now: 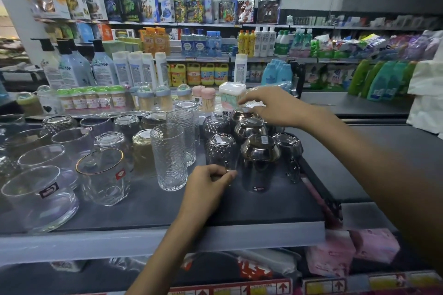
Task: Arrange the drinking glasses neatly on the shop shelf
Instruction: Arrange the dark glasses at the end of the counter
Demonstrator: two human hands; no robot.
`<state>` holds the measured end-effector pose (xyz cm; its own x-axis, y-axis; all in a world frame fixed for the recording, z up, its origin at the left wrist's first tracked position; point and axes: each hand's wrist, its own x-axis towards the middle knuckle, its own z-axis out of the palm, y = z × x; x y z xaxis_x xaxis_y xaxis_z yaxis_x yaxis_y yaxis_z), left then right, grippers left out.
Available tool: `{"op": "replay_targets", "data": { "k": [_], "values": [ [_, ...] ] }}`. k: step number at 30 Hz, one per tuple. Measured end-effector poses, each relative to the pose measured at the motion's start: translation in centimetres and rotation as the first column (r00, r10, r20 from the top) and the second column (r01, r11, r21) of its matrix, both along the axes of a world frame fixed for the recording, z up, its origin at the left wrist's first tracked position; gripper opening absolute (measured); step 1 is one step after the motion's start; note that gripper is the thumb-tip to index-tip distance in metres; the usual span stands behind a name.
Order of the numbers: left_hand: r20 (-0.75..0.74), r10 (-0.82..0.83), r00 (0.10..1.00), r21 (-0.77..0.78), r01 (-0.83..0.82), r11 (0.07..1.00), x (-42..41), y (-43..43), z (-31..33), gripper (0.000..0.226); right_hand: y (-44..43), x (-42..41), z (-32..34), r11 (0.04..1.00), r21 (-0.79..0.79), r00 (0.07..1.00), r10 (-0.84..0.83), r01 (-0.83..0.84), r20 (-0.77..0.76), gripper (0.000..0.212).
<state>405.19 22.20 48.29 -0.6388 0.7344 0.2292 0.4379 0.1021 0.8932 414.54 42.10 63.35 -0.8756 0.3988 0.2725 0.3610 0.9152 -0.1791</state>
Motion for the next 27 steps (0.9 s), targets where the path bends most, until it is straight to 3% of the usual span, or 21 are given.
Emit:
{"op": "replay_targets", "data": {
  "k": [6, 10, 11, 13, 16, 18, 20, 23, 27],
  "values": [
    [0.134, -0.012, 0.991, 0.123, -0.004, 0.992, 0.3, -1.1, 0.1, 0.008, -3.1, 4.7, -1.6, 0.98, -0.195, 0.945, -0.109, 0.05, -0.307, 0.034],
    [0.101, 0.038, 0.994, 0.109, -0.049, 0.993, 0.3, -0.9, 0.0, 0.008, -7.3, 7.0, -5.8, 0.987, -0.139, 0.854, -0.138, 0.077, -0.501, 0.028],
    [0.062, 0.064, 0.996, 0.117, -0.071, 0.991, 0.6, -1.0, 0.1, 0.011, -8.2, 7.2, -7.0, 0.989, -0.114, 0.845, -0.138, 0.092, -0.517, 0.028],
    [-0.157, 0.174, 0.972, 0.139, -0.153, 0.978, 1.2, -1.2, 0.3, 0.024, -9.6, 7.3, -9.0, 0.99, -0.07, 0.831, -0.143, 0.125, -0.538, 0.027],
    [-0.542, 0.252, 0.802, 0.17, -0.189, 0.967, 2.2, -1.2, 1.1, 0.05, -10.1, 6.9, -11.1, 0.981, -0.008, 0.82, -0.167, 0.194, -0.548, 0.035],
    [-0.666, 0.246, 0.705, 0.144, -0.202, 0.969, 2.1, -0.6, 1.5, 0.058, -10.2, 6.7, -12.0, 0.977, 0.004, 0.829, -0.18, 0.215, -0.53, 0.046],
    [-0.678, 0.226, 0.7, 0.086, -0.229, 0.97, 1.8, 0.1, 1.6, 0.056, -10.3, 6.6, -12.8, 0.976, 0.007, 0.83, -0.181, 0.218, -0.527, 0.055],
    [-0.594, 0.191, 0.781, 0.012, -0.229, 0.973, 1.5, 0.7, 1.3, 0.052, -10.3, 6.6, -13.4, 0.977, 0.003, 0.809, -0.173, 0.211, -0.562, 0.058],
    [-0.607, 0.201, 0.769, 0.04, -0.223, 0.974, 1.4, 0.7, 0.7, 0.051, -10.4, 6.5, -14.3, 0.981, 0.01, 0.794, -0.151, 0.195, -0.589, 0.062]
  ]
}}
